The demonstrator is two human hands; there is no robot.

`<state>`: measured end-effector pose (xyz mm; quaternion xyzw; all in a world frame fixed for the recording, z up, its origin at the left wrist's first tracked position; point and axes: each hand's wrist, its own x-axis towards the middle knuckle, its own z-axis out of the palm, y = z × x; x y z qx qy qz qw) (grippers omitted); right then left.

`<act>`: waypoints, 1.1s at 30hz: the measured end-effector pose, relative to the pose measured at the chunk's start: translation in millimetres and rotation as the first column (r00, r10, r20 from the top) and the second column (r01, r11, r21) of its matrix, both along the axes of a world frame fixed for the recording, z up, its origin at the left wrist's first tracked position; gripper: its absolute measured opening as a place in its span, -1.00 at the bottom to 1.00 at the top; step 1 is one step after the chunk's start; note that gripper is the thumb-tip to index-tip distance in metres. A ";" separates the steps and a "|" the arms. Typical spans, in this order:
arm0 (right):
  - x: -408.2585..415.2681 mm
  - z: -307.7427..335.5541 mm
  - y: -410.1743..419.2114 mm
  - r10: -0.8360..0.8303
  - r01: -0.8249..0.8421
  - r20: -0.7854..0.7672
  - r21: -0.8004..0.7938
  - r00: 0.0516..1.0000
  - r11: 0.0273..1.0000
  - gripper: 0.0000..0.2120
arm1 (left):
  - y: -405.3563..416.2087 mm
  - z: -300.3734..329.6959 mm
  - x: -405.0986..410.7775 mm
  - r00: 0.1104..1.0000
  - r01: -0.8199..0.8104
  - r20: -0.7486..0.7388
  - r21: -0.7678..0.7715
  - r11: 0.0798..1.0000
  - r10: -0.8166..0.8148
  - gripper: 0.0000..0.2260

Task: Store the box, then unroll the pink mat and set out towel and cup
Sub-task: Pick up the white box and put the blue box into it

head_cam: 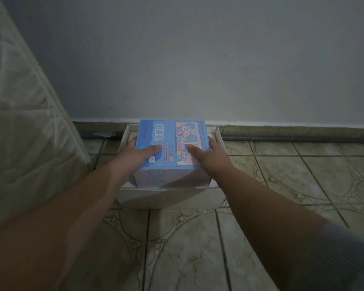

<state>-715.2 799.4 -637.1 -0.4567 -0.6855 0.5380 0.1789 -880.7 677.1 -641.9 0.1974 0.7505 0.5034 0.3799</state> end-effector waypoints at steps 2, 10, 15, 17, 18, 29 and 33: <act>7.1 5.9 -8.7 -0.058 0.054 0.083 0.058 0.995 0.997 -0.35 | -3.3 9.9 6.7 0.998 -0.014 -0.058 -0.067 0.998 0.010 -0.56; 95.2 42.1 -56.1 -0.190 0.161 0.119 0.220 0.974 0.962 -0.46 | -45.6 60.8 82.8 0.876 0.031 -0.483 0.069 0.997 0.007 -0.54; 156.6 79.2 -80.0 -0.273 0.219 0.114 0.346 0.955 0.912 -0.51 | -61.9 84.1 144.6 0.795 0.172 -0.580 -0.067 0.983 -0.179 -0.41; 175.9 106.6 -85.9 -0.319 0.264 0.099 0.366 0.943 0.893 -0.53 | -56.8 109.4 159.0 0.792 0.186 -0.570 -0.117 0.976 -0.219 -0.40; 184.7 121.7 -90.1 -0.337 0.281 0.098 0.367 0.936 0.887 -0.53 | -55.0 124.5 165.7 0.792 0.199 -0.560 -0.136 0.971 -0.241 -0.40; 310.7 316.3 -150.9 -0.432 0.368 0.176 0.309 0.884 0.877 -0.47 | -56.3 331.4 281.1 0.664 0.425 -0.584 -0.218 0.878 -0.467 -0.38; 366.4 399.7 -176.0 -0.500 0.442 0.181 0.283 0.847 0.851 -0.46 | -65.4 412.0 347.5 0.622 0.524 -0.564 -0.215 0.824 -0.543 -0.39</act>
